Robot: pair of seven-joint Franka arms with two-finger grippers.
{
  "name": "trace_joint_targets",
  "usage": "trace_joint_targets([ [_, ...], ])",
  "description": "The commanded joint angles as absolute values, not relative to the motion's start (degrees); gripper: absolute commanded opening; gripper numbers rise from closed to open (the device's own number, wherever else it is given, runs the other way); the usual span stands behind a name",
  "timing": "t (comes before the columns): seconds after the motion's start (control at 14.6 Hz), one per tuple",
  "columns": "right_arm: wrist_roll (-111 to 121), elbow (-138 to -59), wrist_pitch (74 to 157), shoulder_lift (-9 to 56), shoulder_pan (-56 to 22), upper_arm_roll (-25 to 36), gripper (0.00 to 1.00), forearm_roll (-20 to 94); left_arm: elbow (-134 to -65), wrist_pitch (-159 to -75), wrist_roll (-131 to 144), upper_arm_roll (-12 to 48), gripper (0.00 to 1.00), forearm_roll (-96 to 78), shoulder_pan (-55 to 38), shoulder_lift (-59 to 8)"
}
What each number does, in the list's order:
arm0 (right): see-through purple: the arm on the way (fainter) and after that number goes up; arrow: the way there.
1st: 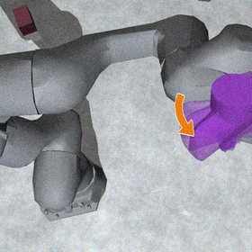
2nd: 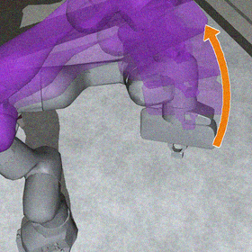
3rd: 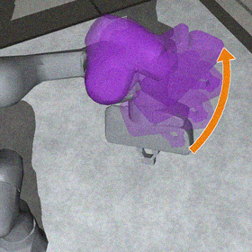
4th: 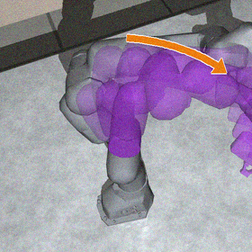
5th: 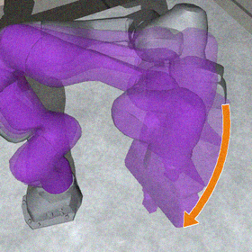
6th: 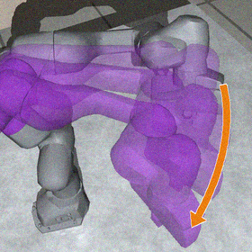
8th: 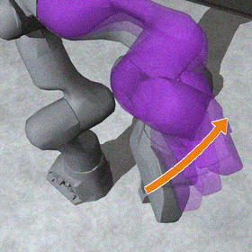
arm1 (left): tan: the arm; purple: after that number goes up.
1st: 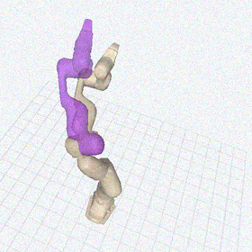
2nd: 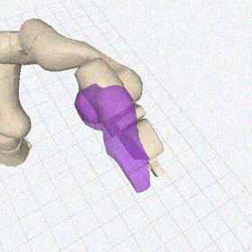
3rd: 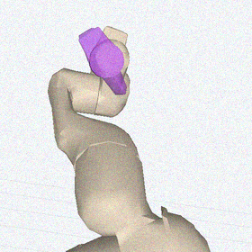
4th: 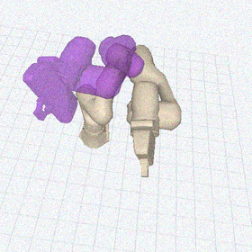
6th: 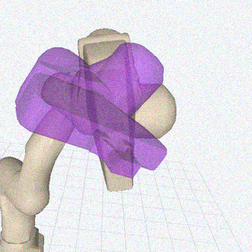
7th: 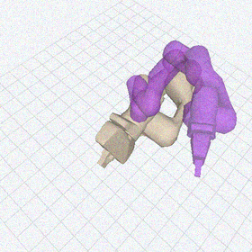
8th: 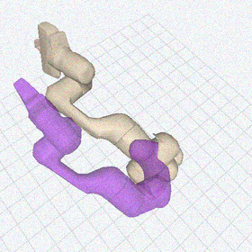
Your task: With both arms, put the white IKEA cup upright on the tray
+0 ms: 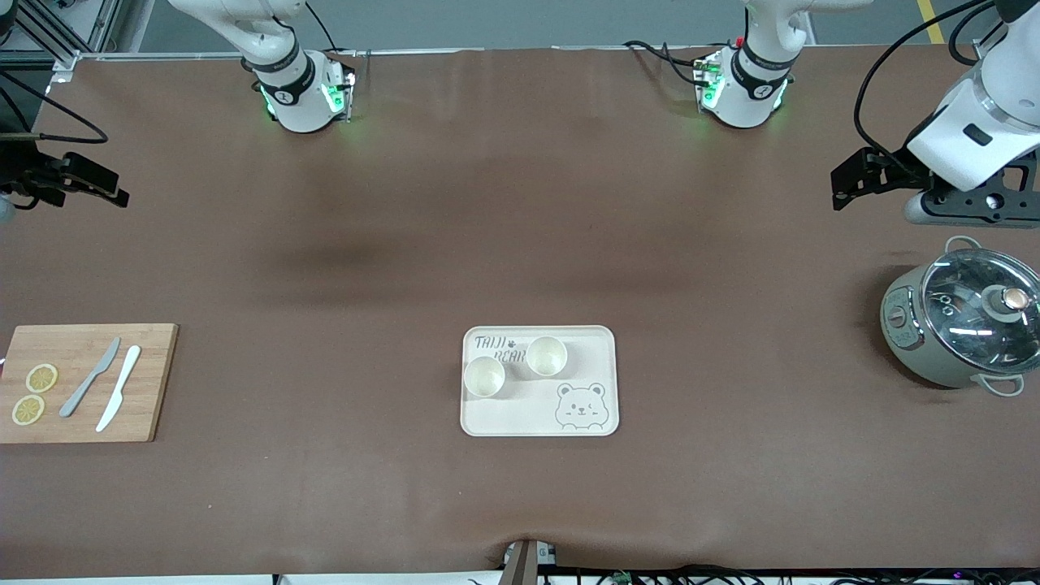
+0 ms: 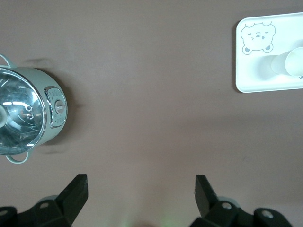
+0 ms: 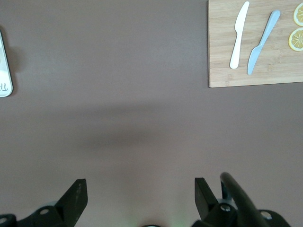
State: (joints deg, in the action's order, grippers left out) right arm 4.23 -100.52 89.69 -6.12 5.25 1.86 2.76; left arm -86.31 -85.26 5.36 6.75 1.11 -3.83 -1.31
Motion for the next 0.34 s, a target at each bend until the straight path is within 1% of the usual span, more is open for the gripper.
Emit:
trace_joint_targets([
  [0.0, 4.04, -101.78, 90.44, -7.21, 5.45, 1.41, 1.0, 2.02, -86.66, -84.29, 3.78, 6.33, 1.0, 0.0, -3.69, -0.26],
  [0.27, 3.43, -101.69, 90.26, -7.12, 5.1, 1.32, 1.0, 2.02, -86.66, -84.29, 3.34, 5.89, 1.0, 0.0, -3.6, -0.26],
])
